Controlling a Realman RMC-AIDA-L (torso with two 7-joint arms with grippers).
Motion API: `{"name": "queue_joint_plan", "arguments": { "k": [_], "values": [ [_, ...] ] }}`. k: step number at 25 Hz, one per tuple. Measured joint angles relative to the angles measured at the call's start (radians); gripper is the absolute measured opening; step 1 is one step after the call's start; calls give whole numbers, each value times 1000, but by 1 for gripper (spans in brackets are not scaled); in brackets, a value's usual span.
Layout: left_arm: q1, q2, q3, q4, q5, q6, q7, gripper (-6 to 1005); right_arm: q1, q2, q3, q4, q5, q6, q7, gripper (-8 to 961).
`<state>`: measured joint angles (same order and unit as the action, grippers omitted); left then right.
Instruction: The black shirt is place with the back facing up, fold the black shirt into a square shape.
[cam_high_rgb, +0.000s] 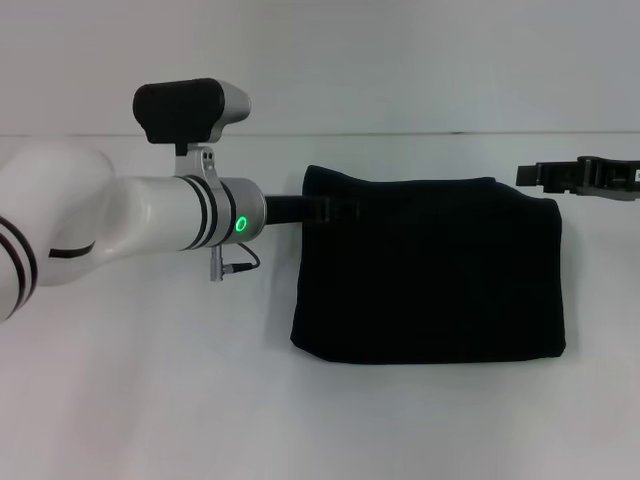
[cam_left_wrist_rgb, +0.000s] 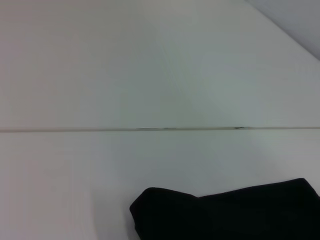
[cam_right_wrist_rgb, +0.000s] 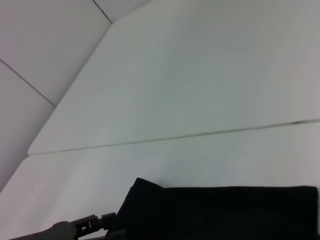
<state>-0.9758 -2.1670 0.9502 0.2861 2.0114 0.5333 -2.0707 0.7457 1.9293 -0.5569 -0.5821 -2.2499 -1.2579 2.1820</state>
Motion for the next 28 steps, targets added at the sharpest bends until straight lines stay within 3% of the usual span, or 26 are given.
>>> {"name": "queue_joint_plan", "arguments": {
  "k": [13, 28],
  "values": [
    [-9, -2, -1, -1, 0, 28, -5, 949, 4, -1, 0, -1, -1, 29, -4, 614],
    [15, 1, -4, 0, -28, -10, -5, 513, 3, -4, 0, -1, -4, 32, -4, 579]
  ]
}}
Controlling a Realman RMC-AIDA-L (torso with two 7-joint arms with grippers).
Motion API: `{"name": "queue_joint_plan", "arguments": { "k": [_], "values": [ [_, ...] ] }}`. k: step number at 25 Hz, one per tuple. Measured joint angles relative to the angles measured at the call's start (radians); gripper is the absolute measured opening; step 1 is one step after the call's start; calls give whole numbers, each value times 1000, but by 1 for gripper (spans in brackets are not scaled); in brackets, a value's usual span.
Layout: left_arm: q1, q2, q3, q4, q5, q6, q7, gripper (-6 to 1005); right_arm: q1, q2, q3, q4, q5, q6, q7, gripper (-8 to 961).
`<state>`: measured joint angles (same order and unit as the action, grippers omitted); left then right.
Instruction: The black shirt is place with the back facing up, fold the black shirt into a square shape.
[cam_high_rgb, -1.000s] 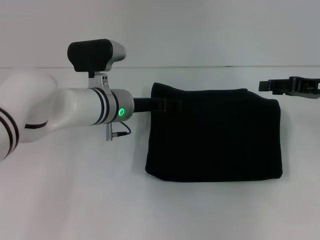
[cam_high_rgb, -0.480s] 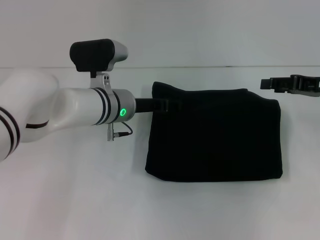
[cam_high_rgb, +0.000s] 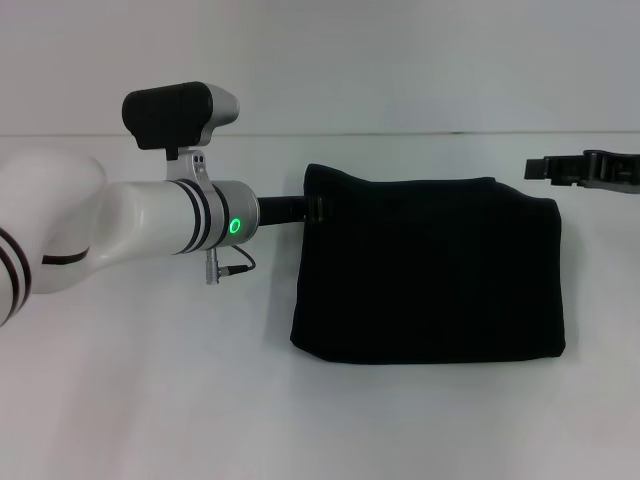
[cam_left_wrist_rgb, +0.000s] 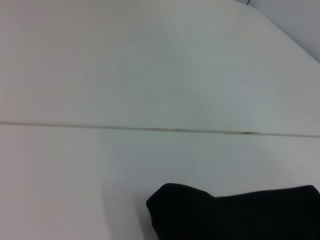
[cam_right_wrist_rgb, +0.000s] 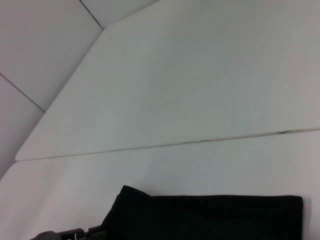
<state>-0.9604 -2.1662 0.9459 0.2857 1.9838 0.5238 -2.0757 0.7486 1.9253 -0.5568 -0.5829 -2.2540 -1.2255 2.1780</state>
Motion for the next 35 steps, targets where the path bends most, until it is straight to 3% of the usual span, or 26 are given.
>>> {"name": "queue_joint_plan", "arguments": {
  "k": [10, 15, 24, 30, 35],
  "values": [
    [1, 1, -1, -2, 0, 3, -1, 82, -3, -4, 0, 0, -1, 5, -1, 576],
    [15, 4, -15, 16, 0, 1, -12, 39, -15, -13, -1, 0, -1, -64, -10, 573],
    [58, 4, -50, 53, 0, 9, -13, 38, -79, -50, -41, 12, -39, -201, -14, 568],
    [59, 3, -50, 55, 0, 10, -14, 39, -88, -48, -52, 55, -111, -208, -14, 564],
    [61, 3, -50, 56, 0, 12, -14, 39, -59, -24, -90, 90, -124, -153, -13, 561]
  ]
}}
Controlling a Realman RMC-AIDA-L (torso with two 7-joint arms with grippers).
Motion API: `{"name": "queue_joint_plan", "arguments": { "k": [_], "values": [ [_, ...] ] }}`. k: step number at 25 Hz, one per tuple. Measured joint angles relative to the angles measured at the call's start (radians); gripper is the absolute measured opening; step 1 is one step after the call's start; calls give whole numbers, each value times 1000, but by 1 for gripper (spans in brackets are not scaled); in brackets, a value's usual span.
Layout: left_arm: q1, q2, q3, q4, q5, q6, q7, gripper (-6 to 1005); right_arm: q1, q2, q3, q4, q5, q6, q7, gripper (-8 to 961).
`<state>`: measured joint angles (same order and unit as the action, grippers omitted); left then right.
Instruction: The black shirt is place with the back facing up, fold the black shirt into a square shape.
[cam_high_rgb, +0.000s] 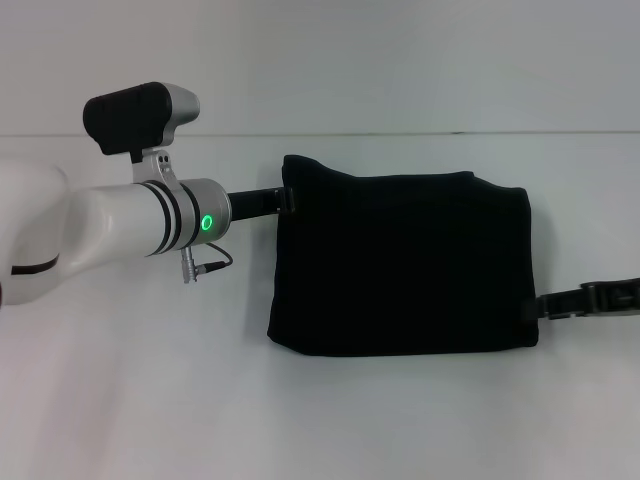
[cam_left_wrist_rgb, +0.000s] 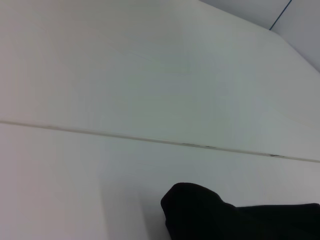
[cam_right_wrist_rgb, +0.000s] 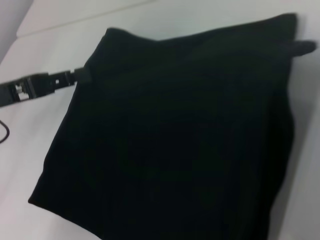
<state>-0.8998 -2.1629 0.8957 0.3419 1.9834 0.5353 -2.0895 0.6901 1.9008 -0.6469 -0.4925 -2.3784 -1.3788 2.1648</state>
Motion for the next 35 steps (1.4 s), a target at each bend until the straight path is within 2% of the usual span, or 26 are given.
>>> {"name": "queue_joint_plan", "arguments": {
  "k": [4, 10, 21, 23, 29, 35],
  "values": [
    [0, 0, 0, 0, 0, 0, 3, 38, 26, 14, -31, 30, 0, 43, 7, 559],
    [4, 0, 0, 0, 0, 0, 2, 39, 36, 22, -55, 42, -1, 63, 11, 555],
    [6, 0, -20, 0, 0, 0, 0, 38, 22, 13, -61, 35, -10, 36, -4, 368],
    [8, 0, -30, 0, 0, 0, 0, 38, 19, 13, -60, 34, -10, 22, -13, 142],
    [10, 0, -41, 0, -3, 1, 0, 39, 13, 10, -58, 34, -10, 11, -20, 2],
    [14, 0, -42, 1, -3, 10, -1, 38, 4, -1, -60, 35, -10, 9, -15, 7]
  ]
}}
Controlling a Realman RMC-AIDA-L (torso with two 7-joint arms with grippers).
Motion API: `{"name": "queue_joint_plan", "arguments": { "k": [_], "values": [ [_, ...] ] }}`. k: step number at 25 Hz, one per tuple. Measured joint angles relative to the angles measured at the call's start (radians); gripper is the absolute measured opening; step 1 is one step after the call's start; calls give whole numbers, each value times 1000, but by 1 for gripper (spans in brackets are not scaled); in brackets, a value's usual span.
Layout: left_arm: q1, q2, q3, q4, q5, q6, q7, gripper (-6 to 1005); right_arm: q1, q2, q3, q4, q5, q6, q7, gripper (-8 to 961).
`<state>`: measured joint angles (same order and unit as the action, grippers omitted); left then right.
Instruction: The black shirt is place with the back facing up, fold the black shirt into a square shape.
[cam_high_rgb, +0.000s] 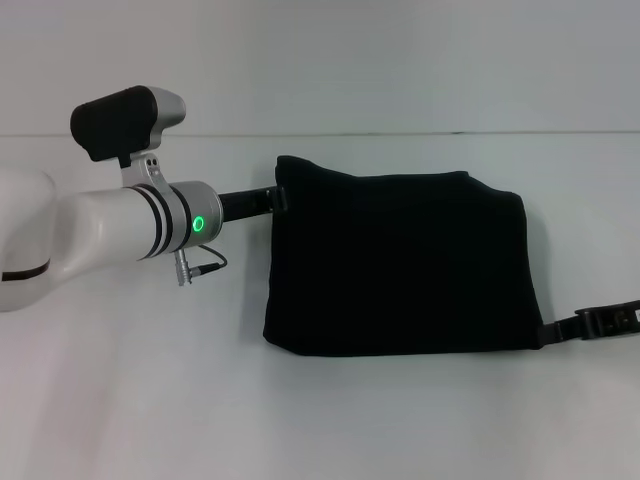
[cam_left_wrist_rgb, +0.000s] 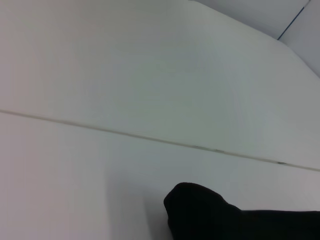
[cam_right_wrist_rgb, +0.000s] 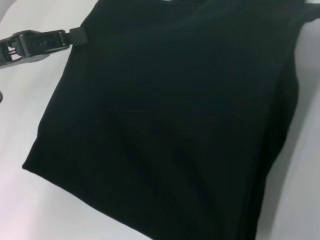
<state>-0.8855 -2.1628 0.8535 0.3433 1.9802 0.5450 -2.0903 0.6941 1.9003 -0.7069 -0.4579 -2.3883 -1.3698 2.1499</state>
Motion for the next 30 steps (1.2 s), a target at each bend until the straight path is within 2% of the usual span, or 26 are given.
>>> {"name": "queue_joint_plan", "arguments": {
  "k": [11, 16, 21, 23, 24, 29, 30],
  "values": [
    [18, 2, -9, 30, 0, 64, 0, 38, -9, -3, 12, -14, 3, 11, 25, 17],
    [52, 3, -24, 87, -6, 110, 0, 49, -32, -4, 77, -79, 6, -10, 26, 21],
    [105, 24, -72, 157, -61, 181, 0, 103, -54, -11, 184, -170, 9, -70, 18, 205],
    [131, 33, -83, 188, -90, 237, 3, 330, -55, -12, 217, -196, 13, -82, 16, 370],
    [141, 37, -84, 202, -98, 266, 6, 370, -55, -12, 229, -204, 22, -83, 12, 452],
    [190, 55, -93, 266, -170, 524, 131, 569, -36, -1, 240, -206, 117, -33, -32, 562],
    [198, 57, -97, 269, -187, 586, 179, 612, -30, 5, 236, -204, 128, -17, -38, 530]
  ]
}}
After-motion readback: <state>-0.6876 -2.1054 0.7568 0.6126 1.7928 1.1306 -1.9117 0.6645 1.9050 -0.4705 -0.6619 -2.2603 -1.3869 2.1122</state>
